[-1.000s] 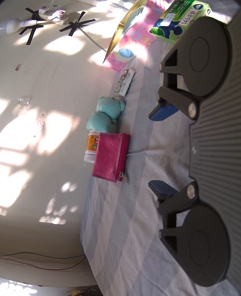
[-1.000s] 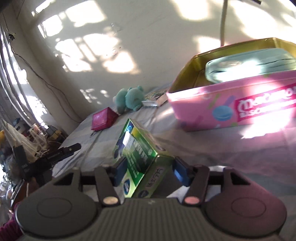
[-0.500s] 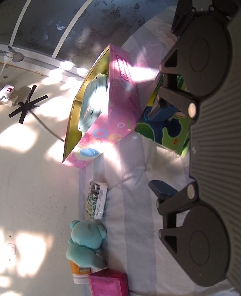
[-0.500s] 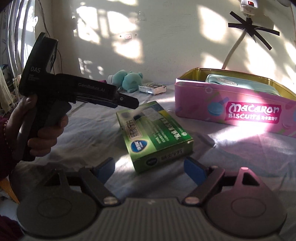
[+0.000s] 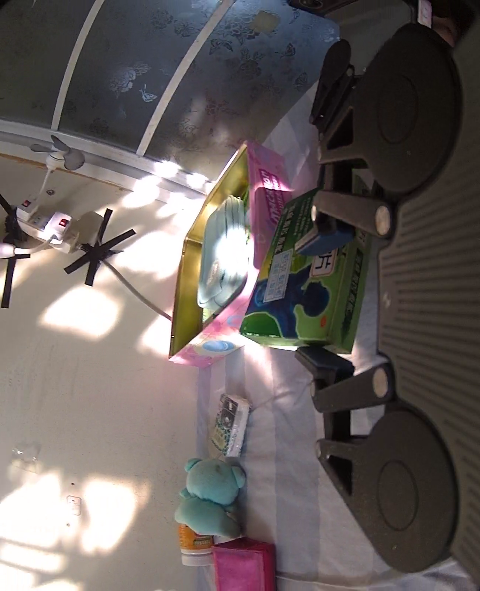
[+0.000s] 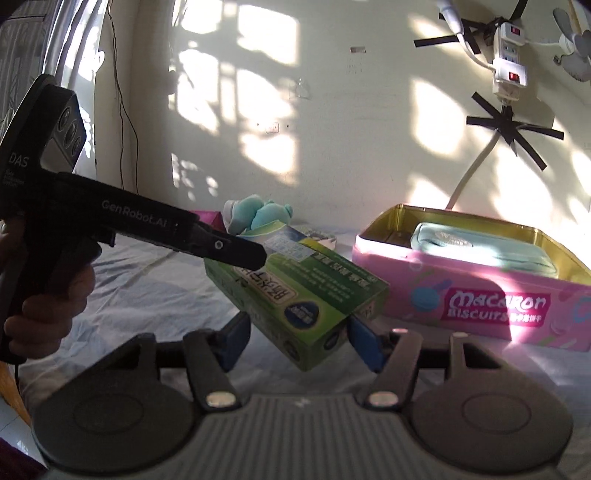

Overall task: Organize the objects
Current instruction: 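Place the green medicine box on the pouch in the tin and release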

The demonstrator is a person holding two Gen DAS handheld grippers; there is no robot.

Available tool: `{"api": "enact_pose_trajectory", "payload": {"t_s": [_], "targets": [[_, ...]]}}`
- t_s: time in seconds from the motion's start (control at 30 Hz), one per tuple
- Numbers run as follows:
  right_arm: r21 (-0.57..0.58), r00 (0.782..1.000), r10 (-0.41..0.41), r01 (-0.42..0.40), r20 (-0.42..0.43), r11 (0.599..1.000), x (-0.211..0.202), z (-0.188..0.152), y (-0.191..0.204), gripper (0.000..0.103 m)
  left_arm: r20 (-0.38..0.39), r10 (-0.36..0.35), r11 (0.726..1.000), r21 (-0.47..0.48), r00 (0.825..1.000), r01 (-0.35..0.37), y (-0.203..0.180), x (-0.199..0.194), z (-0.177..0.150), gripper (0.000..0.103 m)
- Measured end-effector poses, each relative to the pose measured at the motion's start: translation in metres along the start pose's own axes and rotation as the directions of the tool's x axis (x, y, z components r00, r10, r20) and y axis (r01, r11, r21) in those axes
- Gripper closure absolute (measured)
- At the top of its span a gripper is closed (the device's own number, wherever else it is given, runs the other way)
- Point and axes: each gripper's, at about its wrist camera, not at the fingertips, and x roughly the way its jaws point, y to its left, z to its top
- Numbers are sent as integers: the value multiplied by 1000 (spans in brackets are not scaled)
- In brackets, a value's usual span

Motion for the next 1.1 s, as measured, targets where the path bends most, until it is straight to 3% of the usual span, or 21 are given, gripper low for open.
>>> {"api": "enact_pose_trajectory", "payload": {"t_s": [0.13, 0.3, 0.4, 0.6, 0.73, 0.8, 0.87, 1.1], "targets": [[-36, 989, -62, 67, 132, 997, -9, 35, -18, 45, 49, -21, 999, 43, 999, 19, -18, 19, 44, 46], [-46, 973, -156, 166, 172, 985, 17, 69, -76, 45, 72, -13, 997, 82, 997, 7, -43, 81, 90, 46], [-40, 969, -203, 210, 143, 977, 40, 81, -122, 45, 58, -4, 996, 93, 998, -2, -52, 127, 109, 46], [27, 981, -193, 194, -18, 981, 98, 89, -211, 44, 23, 21, 999, 32, 1000, -22, -47, 199, 127, 46], [35, 959, -267, 272, -98, 962, 132, 89, -235, 36, -51, 53, 997, -44, 997, -55, -35, 239, 122, 44], [48, 947, -304, 310, -99, 950, 140, 83, -238, 36, -74, 85, 994, -60, 994, -89, -31, 244, 116, 44], [101, 951, -300, 306, -76, 947, 133, 79, -240, 37, -75, 73, 993, -83, 995, -80, -27, 237, 113, 44], [324, 954, -294, 259, 61, 910, 80, 66, -215, 37, -4, 75, 996, -52, 997, -75, -36, 176, 98, 44]]}}
